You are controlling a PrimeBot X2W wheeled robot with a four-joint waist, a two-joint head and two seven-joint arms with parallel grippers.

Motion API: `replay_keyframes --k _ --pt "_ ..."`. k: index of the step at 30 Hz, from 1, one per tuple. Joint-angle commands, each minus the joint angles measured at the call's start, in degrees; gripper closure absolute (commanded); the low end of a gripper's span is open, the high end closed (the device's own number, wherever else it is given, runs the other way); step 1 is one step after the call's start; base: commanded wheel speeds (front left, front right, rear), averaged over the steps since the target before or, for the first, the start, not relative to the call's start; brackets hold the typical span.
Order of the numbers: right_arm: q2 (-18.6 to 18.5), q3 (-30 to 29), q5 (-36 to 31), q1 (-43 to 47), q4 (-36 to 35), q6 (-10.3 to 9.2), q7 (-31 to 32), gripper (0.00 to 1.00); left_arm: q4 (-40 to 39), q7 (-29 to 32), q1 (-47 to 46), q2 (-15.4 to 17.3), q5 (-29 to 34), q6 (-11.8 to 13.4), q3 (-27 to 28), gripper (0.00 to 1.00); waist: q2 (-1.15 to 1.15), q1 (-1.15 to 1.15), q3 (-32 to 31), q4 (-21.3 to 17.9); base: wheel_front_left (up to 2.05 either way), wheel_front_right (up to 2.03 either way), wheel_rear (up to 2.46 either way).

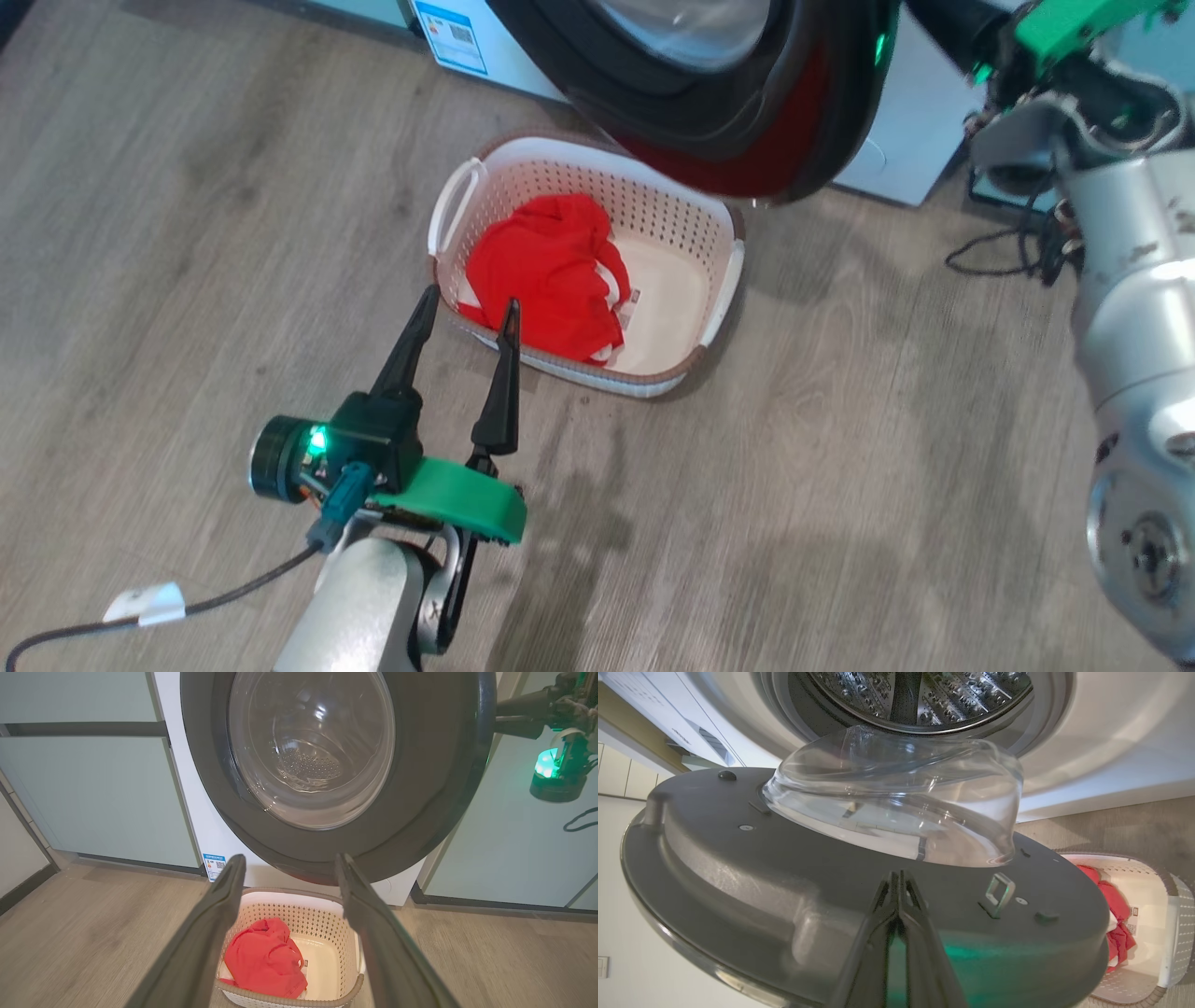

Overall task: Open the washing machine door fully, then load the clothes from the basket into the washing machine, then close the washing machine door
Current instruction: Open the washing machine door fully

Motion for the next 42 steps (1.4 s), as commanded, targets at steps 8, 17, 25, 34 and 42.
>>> replay_keyframes --k 8,17,25,34,42 --pt "2.9 1.4 4.1 4.9 -3.6 0.05 3.6 1.00 -1.3 -0.5 1.8 0.7 1.5 0.0 2.9 0.00 0.00 0.00 -4.8 2.5 0.00 0.00 0.00" --pt "3.5 3.7 7.3 8.4 -5.2 0.05 5.6 1.00 -1.4 -0.5 3.8 0.7 1.8 0.1 4.0 0.00 0.00 0.00 -6.9 4.0 0.00 0.00 0.00" --pt "3.6 12.3 15.7 11.3 -7.8 0.05 7.0 1.00 -1.3 -0.5 4.5 0.7 2.1 -0.2 4.2 0.00 0.00 0.00 -7.9 6.1 0.00 0.00 0.00" --pt "3.6 23.6 26.2 13.8 -10.7 0.05 5.3 1.00 -1.3 -0.5 5.6 0.7 2.4 -0.1 4.5 0.00 0.00 0.00 -8.9 7.9 0.00 0.00 0.00" --pt "3.6 32.2 34.2 13.7 -11.8 0.05 0.8 1.00 -1.4 -0.5 5.8 0.7 2.4 0.0 4.8 0.00 0.00 0.00 -9.3 9.5 0.00 0.00 0.00"
